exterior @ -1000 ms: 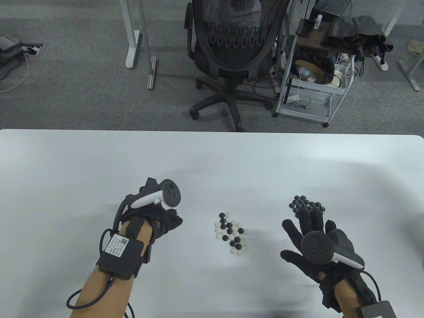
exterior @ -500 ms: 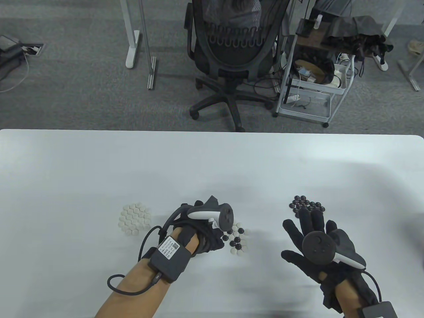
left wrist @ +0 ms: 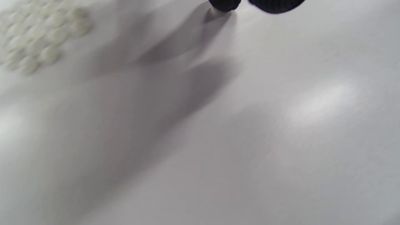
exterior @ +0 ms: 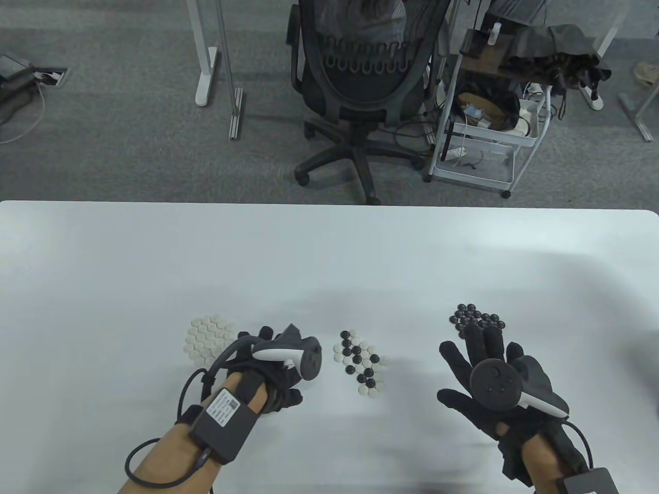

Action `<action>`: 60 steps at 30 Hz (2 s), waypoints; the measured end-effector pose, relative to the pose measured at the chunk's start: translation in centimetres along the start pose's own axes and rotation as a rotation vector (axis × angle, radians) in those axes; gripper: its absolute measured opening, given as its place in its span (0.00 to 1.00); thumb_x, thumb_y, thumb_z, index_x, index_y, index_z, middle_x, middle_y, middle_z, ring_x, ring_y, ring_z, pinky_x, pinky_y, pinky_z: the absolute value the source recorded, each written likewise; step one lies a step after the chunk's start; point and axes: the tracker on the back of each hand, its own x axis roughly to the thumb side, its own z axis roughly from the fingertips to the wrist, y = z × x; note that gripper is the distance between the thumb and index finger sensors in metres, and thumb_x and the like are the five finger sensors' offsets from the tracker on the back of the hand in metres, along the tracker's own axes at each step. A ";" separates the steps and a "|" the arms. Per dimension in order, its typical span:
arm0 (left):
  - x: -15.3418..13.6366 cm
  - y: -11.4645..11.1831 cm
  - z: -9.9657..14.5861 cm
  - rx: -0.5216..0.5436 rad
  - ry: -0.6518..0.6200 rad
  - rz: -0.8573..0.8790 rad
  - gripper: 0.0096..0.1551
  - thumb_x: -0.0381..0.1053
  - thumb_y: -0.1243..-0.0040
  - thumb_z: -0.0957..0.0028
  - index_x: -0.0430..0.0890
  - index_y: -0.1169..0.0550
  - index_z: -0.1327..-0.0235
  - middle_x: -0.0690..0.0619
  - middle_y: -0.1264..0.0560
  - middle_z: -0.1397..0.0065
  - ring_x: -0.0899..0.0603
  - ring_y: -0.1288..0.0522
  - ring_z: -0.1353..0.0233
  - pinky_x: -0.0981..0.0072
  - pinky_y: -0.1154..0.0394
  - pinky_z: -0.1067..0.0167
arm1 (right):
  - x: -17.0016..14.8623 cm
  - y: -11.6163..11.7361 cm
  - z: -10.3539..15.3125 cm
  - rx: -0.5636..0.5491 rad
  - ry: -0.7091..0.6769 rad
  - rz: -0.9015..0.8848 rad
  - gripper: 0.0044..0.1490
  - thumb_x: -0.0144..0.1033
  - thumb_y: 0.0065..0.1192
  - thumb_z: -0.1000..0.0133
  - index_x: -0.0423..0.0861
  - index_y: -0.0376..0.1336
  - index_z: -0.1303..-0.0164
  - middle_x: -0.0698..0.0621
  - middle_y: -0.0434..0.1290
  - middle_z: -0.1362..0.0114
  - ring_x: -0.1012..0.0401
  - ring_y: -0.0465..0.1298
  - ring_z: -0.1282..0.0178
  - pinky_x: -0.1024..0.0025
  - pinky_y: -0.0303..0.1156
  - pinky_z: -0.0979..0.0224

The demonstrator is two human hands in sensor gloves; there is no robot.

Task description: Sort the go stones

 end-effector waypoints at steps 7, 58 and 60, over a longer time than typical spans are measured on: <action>-6.7 -3.9 2.3 0.002 0.116 0.181 0.37 0.58 0.64 0.39 0.52 0.45 0.14 0.27 0.76 0.20 0.19 0.79 0.28 0.13 0.72 0.39 | 0.1 0.1 -0.1 0.012 0.001 0.006 0.54 0.60 0.41 0.40 0.42 0.32 0.14 0.29 0.19 0.21 0.30 0.19 0.28 0.20 0.23 0.37; -1.2 11.3 -8.9 0.130 0.081 0.485 0.40 0.62 0.70 0.42 0.53 0.41 0.13 0.31 0.80 0.20 0.21 0.82 0.28 0.13 0.75 0.39 | 0.2 -0.5 0.2 0.003 0.009 -0.010 0.54 0.60 0.41 0.40 0.42 0.32 0.14 0.29 0.19 0.21 0.30 0.19 0.28 0.20 0.23 0.37; -3.3 10.5 -8.2 0.119 0.142 0.494 0.41 0.62 0.69 0.42 0.52 0.41 0.13 0.31 0.80 0.20 0.20 0.82 0.28 0.13 0.75 0.39 | 0.2 -0.5 0.2 0.003 0.009 -0.009 0.54 0.59 0.41 0.40 0.42 0.32 0.14 0.29 0.19 0.21 0.30 0.19 0.28 0.20 0.23 0.37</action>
